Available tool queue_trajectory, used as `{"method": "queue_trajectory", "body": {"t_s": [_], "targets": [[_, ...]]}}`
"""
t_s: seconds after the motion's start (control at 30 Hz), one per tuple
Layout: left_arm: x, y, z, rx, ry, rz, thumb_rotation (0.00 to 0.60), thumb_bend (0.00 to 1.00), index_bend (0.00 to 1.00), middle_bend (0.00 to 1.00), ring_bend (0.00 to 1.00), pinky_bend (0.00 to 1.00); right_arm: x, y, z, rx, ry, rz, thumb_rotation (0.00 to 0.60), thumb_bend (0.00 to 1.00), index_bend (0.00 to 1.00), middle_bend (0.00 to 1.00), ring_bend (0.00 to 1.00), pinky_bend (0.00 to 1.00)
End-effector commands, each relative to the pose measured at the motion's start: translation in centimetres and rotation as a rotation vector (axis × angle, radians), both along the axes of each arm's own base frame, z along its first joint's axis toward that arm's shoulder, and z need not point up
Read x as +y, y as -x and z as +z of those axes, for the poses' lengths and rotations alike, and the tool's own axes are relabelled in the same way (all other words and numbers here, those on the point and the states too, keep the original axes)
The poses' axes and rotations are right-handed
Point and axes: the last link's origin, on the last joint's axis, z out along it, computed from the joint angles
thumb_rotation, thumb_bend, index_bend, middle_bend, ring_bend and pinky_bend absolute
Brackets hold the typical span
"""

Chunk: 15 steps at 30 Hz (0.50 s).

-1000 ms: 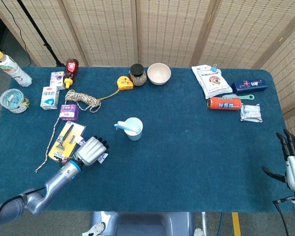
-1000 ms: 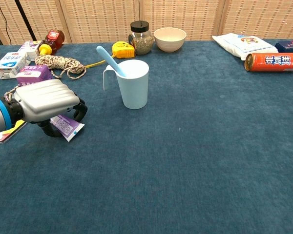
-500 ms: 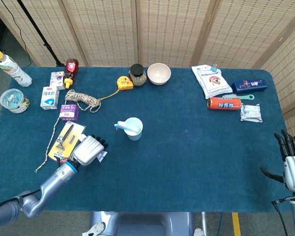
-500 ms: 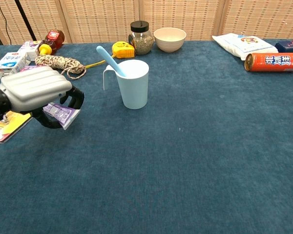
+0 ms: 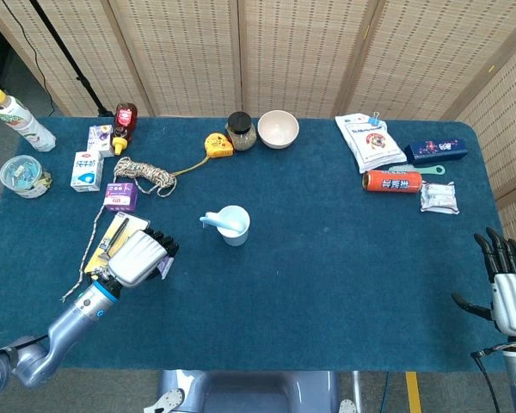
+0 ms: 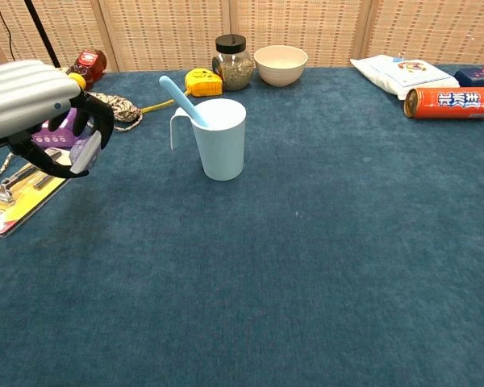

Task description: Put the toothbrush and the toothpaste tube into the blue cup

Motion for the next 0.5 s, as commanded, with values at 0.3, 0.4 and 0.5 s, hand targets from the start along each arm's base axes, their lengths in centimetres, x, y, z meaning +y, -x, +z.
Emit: {"method": "queue_trajectory", "body": {"t_s": [0.3,0.4,0.5], "targets": [[-1.5,-1.4,5.2,-0.168,-0.033,-0.022,0.600,0.49,0.76,0.57,0.53,0.62,0.0,-0.1,-0.1,-0.002,-0.004,0.000,0.600,0.00,0.01,0.00,0.00,0.00],[-2.4,-2.5,7.3,-0.261,-0.037,-0.041,0.600,0.49,0.76,0.57,0.53,0.62,0.0,-0.1,-0.1,-0.003,-0.004,0.000,0.600,0.00,0.01,0.00,0.00,0.00],[-3.4,-3.7,9.9,-0.375,-0.024,-0.055,0.600,0.49,0.76,0.57,0.53,0.62,0.0,-0.1,-0.1,-0.004,-0.006,0.001,0.600,0.00,0.01,0.00,0.00,0.00]]}}
